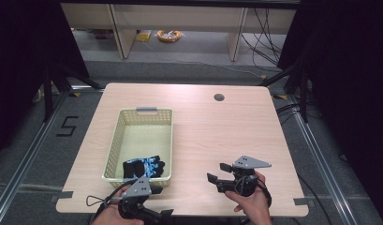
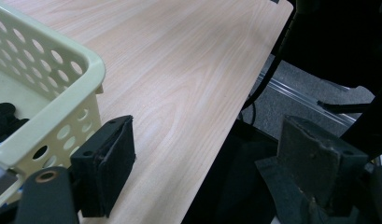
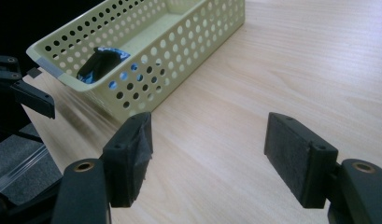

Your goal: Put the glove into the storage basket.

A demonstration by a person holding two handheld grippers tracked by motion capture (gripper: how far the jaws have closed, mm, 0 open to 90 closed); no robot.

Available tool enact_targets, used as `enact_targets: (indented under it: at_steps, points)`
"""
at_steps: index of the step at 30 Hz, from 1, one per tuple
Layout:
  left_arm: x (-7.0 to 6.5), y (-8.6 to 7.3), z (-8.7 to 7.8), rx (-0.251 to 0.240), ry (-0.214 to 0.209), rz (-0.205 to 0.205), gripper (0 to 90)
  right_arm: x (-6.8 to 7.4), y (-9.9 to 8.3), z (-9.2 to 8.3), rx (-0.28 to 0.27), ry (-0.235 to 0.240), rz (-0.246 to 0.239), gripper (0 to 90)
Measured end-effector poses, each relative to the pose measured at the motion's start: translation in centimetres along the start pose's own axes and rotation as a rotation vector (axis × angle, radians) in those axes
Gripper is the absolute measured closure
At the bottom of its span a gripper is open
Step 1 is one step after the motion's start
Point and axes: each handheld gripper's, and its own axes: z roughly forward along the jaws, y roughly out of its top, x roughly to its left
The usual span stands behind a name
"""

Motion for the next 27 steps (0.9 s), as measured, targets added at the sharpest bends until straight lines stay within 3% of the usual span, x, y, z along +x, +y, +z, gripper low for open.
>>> enact_targets:
  at_steps: [1,3,4,5,7,9,10,11,12,13,14,15,16,18,19,20,21,22,23,24,25,26,27]
  points:
    - [0.0,-0.1,0.0,-0.005,0.005,0.001,18.7,-0.3,-0.1,0.0,-0.006,-0.006,-0.034,33.1]
    - [0.0,-0.1,0.0,0.004,-0.005,0.006,19.1,-0.4,-0.3,0.0,-0.003,0.002,-0.031,32.8]
    - [-0.1,-0.2,0.0,0.019,-0.023,-0.026,19.0,-0.2,-0.5,-0.1,0.003,0.007,-0.008,32.3]
    - [-0.1,-0.3,0.1,0.007,-0.024,-0.032,19.0,-0.2,-0.5,-0.1,0.003,0.007,-0.008,32.3]
    - [0.0,-0.5,0.1,0.015,-0.009,-0.014,19.0,-0.1,-0.7,-0.2,0.004,0.004,0.009,31.7]
    - [-0.1,-0.7,0.2,0.009,-0.019,-0.037,18.9,-0.1,-0.9,-0.3,0.006,0.002,-0.021,31.3]
    - [0.0,-0.8,0.2,0.012,-0.017,-0.018,18.9,0.1,-1.2,-0.3,0.002,0.009,-0.019,31.0]
    - [0.0,-0.9,0.2,0.021,-0.017,-0.028,18.9,0.1,-1.2,-0.3,0.002,0.009,-0.019,31.0]
    - [0.0,-1.0,0.2,0.023,-0.015,-0.022,18.9,-0.1,-1.2,-0.3,0.005,0.005,-0.052,30.7]
    - [-0.1,-1.1,0.2,0.02,-0.013,-0.024,18.8,0.2,-1.4,-0.3,0.0,0.014,-0.014,30.3]
    - [-0.1,-1.2,0.1,0.023,-0.014,-0.021,18.8,0.0,-1.4,-0.2,-0.002,0.027,-0.043,30.2]
    - [0.0,-1.3,0.1,0.022,-0.005,-0.016,18.7,0.3,-1.5,-0.3,0.005,0.026,-0.022,30.0]
    - [0.2,-1.4,0.1,0.037,0.002,0.006,18.7,0.4,-1.7,-0.4,-0.008,0.022,-0.039,29.9]
    - [-0.1,-1.7,0.1,0.022,-0.009,-0.016,18.7,0.6,-1.8,-0.6,0.017,0.022,-0.019,29.8]
    - [-0.1,-1.8,0.1,0.026,-0.001,-0.012,18.7,0.4,-1.8,-0.5,-0.009,0.022,-0.055,29.8]
    - [0.0,-2.0,0.2,0.03,0.018,0.005,18.7,0.6,-2.0,-0.5,0.0,0.024,-0.04,29.8]
    - [0.0,-2.1,0.2,0.03,0.032,0.017,18.7,0.6,-2.1,-0.6,0.008,0.012,-0.083,29.7]
    - [0.2,-2.2,0.1,0.047,0.042,0.04,18.7,0.9,-2.3,-0.6,0.019,0.005,-0.059,29.5]
    - [0.1,-2.4,0.2,0.036,0.042,0.036,18.7,0.9,-2.5,-0.6,0.019,-0.001,-0.075,29.5]
    - [0.4,-2.4,0.1,0.059,0.046,0.082,18.7,1.1,-2.7,-0.8,0.044,-0.011,-0.069,29.4]
    - [0.2,-2.6,0.2,0.04,0.051,0.058,18.7,1.0,-2.9,-0.7,0.034,-0.01,-0.112,29.0]
    - [0.2,-2.9,0.3,0.042,0.065,0.06,18.7,1.2,-3.2,-0.7,0.038,0.001,-0.085,28.8]
    - [0.3,-3.0,0.2,0.052,0.079,0.078,18.7,1.3,-3.5,-0.8,0.054,-0.004,-0.094,28.8]
